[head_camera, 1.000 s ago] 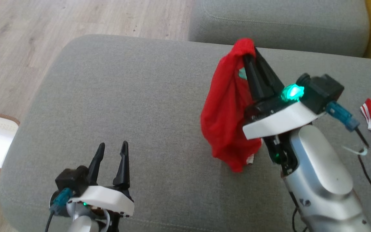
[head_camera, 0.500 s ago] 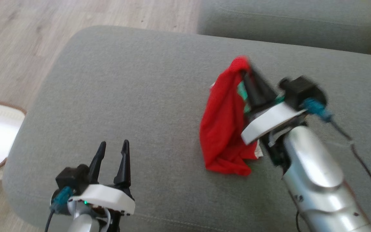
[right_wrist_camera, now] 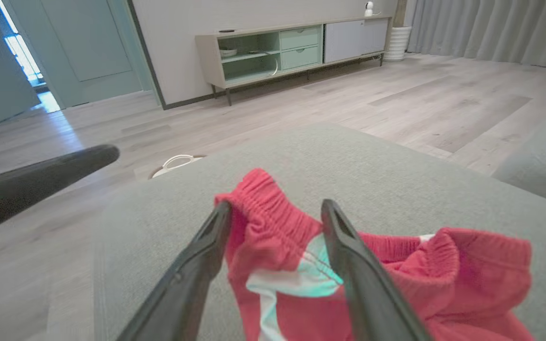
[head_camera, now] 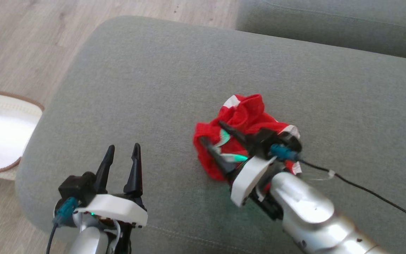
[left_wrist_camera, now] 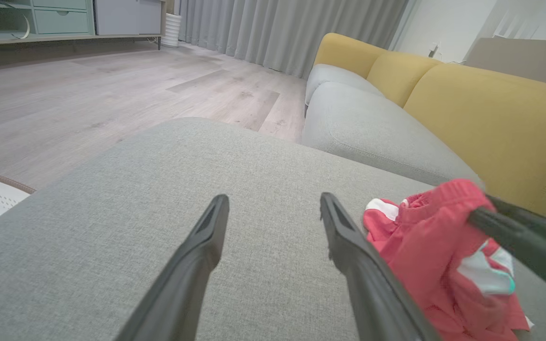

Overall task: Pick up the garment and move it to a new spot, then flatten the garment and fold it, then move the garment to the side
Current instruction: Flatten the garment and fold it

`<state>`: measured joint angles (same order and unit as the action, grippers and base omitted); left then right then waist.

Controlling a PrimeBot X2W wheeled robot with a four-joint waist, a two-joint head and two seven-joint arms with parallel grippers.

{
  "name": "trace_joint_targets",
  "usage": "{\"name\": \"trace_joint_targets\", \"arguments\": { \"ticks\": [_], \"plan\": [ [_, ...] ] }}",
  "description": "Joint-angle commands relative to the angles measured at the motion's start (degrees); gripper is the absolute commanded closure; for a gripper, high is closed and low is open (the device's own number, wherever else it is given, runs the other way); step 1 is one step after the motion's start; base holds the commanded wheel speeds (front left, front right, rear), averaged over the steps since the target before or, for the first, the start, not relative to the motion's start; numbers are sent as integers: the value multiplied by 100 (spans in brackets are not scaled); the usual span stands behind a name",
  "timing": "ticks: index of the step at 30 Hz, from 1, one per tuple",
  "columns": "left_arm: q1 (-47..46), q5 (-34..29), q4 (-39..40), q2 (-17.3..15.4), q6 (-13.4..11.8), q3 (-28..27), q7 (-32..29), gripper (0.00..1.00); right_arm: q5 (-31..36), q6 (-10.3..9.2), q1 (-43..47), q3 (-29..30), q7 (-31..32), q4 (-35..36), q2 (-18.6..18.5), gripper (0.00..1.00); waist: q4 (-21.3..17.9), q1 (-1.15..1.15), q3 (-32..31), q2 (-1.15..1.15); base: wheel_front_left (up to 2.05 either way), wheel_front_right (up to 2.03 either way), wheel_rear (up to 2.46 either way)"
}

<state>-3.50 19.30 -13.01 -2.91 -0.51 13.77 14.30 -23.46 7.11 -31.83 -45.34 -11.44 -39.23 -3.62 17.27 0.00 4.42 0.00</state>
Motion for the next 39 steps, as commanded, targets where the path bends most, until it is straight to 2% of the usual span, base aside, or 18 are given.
{"name": "trace_joint_targets", "arguments": {
  "ticks": [1,6,10,13,16,17,24,29,33,39],
  "plan": [
    [-167,-43,185,3,-10,-208,70,0,-118,37,-214,-212,-77,118,74,0,-84,0,-33,0,0,0,0],
    [-111,-72,165,3,-12,-227,70,0,-329,37,-204,-669,-87,102,74,0,-299,0,-122,0,0,0,0],
    [-59,-96,166,3,-13,-250,70,0,-395,37,-147,-645,-170,131,74,0,-477,0,-178,0,0,0,0],
    [-30,-108,179,3,-12,-268,70,0,-326,37,-93,-322,-250,129,74,0,-585,0,-196,0,0,0,0],
    [-9,-114,200,3,-16,-288,70,0,-75,37,-13,244,-307,29,74,0,-670,0,-201,0,0,0,0],
    [-9,-114,200,3,-16,-288,70,0,-75,37,-13,244,-307,29,74,0,-670,0,-201,0,0,0,0],
    [-16,-114,220,3,-7,-299,70,0,710,37,393,1702,-345,-428,-9,0,-737,0,-148,0,0,0,0],
    [-72,-114,230,3,11,-274,70,0,1049,37,455,2405,-348,-856,8,0,-696,0,-48,0,0,0,0],
    [-132,-109,224,3,19,-242,70,0,1108,37,299,2655,-350,-1129,46,0,-610,0,48,0,0,0,0],
    [-205,-90,219,3,12,-220,70,0,933,37,22,2331,-336,-1385,70,0,-473,0,159,0,0,0,0]
  ]
}}
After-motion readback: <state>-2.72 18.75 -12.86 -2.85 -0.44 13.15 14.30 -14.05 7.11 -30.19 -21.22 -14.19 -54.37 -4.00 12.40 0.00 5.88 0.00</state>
